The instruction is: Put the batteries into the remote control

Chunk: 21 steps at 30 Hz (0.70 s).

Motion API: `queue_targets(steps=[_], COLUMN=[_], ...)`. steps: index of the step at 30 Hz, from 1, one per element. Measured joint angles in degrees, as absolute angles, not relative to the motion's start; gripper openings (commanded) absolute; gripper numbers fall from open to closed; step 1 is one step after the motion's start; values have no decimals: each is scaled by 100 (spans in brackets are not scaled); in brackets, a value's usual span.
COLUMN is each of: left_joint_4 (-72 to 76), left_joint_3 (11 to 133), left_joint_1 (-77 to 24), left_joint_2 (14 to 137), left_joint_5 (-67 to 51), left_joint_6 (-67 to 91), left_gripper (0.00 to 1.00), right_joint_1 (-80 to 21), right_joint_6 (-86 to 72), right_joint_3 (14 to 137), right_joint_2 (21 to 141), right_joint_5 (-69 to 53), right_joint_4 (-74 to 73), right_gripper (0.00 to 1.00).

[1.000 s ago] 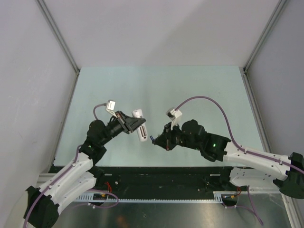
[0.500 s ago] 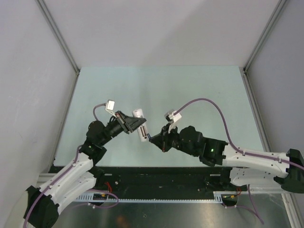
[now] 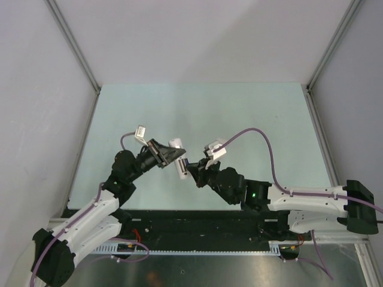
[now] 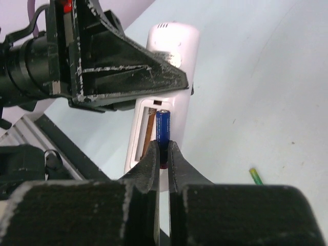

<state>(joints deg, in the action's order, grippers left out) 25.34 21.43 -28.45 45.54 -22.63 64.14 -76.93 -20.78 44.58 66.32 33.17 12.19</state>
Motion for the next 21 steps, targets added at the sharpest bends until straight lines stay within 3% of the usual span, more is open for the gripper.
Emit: queue_targets(steps=[21], left_joint_4=[2473], left_joint_3=[2143], left_joint_1=[-2849], left_joint_2=[4495], left_joint_5=[-2248], left_joint_6=[6604], left_gripper=[0], right_joint_1=[-7950], right_joint_6=[-1831], right_joint_3=[4307], right_joint_2=[6823], right_joint_5=[3946], right_joint_4=[2158], right_gripper=[0])
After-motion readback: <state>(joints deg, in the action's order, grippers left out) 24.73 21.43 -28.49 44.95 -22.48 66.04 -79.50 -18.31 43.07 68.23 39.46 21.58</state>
